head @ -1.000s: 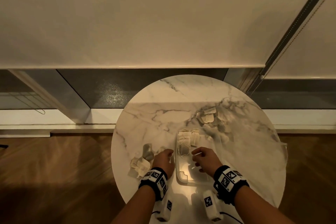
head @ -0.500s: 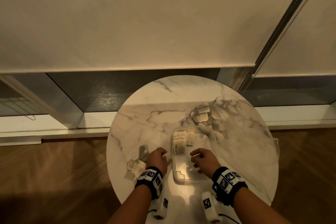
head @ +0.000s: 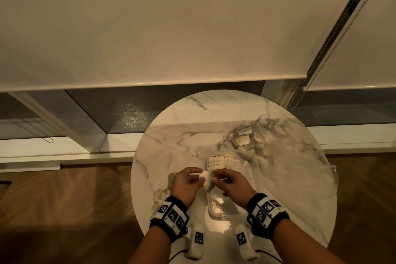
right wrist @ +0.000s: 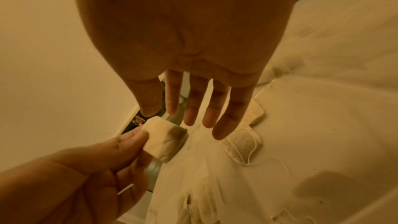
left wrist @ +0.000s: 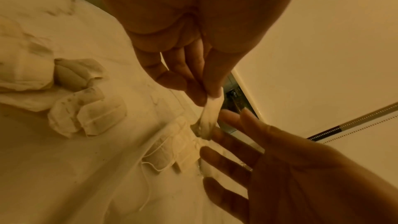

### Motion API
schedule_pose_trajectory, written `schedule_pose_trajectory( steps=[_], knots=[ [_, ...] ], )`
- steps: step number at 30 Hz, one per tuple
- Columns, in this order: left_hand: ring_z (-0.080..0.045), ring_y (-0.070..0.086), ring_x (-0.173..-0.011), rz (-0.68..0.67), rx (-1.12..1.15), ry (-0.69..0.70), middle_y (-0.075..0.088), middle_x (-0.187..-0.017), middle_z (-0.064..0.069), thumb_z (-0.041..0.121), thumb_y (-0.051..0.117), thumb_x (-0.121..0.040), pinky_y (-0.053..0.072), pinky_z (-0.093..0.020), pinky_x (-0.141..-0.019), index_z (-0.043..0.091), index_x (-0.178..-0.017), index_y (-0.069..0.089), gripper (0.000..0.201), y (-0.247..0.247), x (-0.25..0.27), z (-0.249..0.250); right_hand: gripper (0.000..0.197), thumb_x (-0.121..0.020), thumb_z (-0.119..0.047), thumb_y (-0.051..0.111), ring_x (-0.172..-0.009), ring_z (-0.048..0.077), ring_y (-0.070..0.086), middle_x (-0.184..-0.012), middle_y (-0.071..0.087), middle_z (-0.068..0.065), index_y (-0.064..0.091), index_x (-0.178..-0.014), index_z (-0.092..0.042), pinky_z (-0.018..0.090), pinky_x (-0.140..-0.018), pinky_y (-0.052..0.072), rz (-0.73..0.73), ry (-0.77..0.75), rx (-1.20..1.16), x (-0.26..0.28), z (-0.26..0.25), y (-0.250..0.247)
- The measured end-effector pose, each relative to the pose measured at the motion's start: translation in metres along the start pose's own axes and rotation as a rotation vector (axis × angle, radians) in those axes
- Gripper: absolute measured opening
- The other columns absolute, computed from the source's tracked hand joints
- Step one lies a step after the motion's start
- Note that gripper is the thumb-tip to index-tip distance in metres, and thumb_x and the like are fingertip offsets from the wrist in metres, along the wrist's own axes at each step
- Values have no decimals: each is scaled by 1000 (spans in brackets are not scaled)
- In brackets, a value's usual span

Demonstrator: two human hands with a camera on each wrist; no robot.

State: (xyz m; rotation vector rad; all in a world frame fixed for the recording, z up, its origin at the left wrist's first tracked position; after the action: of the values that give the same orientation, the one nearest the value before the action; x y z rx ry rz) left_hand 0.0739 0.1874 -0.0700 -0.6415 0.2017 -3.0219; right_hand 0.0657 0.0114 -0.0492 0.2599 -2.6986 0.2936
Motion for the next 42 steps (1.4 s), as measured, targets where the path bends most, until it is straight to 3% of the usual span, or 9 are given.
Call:
schedule_pose_trajectory(
  steps=[3,6,9,14,20,25,31,37,42],
  knots=[
    [-22,71,-84,-57,-19,18,75,-86,-9,4,75,-80,57,-29,-77,17,-91,71,17,14,2,7,18,-93,-18,65,-80,8,67,-96,72,2,68,-111,-20,21,-60,51,-41,-54,-8,2,-9,3],
    [-19,71,-85,-63,-28,42,75,-87,-6,3,74,-81,57,-24,-74,15,-92,72,17,23,4,12,8,-95,-13,63,-71,12,68,-84,74,7,69,-99,-15,24,-58,48,-36,-53,-22,0,-6,-2],
    [-22,71,-84,-37,-33,28,73,-89,-9,3,74,-81,56,-22,-71,16,-92,71,18,30,4,9,8,-94,-11,63,-65,11,68,-75,71,2,68,-90,-17,26,-57,47,4,-22,-23,-4,3,-12],
    [-19,70,-77,-15,-41,-7,71,-82,-7,3,70,-84,54,-20,-67,12,-93,68,12,43,0,7,4,-94,-15,64,-61,8,66,-73,70,1,67,-90,-16,27,-56,49,53,50,-2,-14,28,-27],
    [-13,61,-84,220,-275,-53,64,-97,2,7,70,-82,48,-20,-73,20,-102,64,25,21,-7,-3,7,-94,-17,64,-66,17,65,-75,71,6,68,-88,-14,31,-58,51,142,137,-27,-25,56,-46],
    [-14,61,-87,180,-436,-126,62,-103,1,7,67,-83,49,-23,-76,17,-114,61,33,22,-13,-22,12,-90,-27,69,-82,21,68,-80,73,2,71,-82,-18,43,-81,58,239,186,-7,-37,80,-64],
    [-15,64,-84,161,-392,-143,68,-96,-2,4,61,-85,55,-26,-80,16,-106,65,25,30,-15,-28,13,-92,-25,66,-78,29,69,-78,71,8,68,-83,-17,48,-73,61,308,255,6,-49,93,-70],
    [-13,64,-82,164,-387,-144,67,-91,0,6,62,-86,55,-24,-75,20,-100,64,21,30,-15,-30,13,-94,-19,62,-57,24,62,-71,69,9,67,-82,-15,36,-59,58,337,310,61,-62,99,-73],
    [-11,63,-81,173,-397,-140,67,-89,3,5,61,-86,55,-23,-74,23,-99,63,22,30,-14,-29,9,-91,-23,63,-75,21,66,-79,71,2,69,-85,-23,33,-73,55,326,301,170,-72,98,-70]
  ],
)
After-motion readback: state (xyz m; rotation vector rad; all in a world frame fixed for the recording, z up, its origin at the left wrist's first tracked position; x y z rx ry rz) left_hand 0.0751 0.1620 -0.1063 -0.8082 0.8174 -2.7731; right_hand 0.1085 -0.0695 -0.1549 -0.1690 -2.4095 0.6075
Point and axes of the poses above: each hand's wrist, its own x-axis away from the middle knuckle, its own y-axis out of the palm, z = x × y, the point moved 9 cm from there along -x, towards the middle knuckle
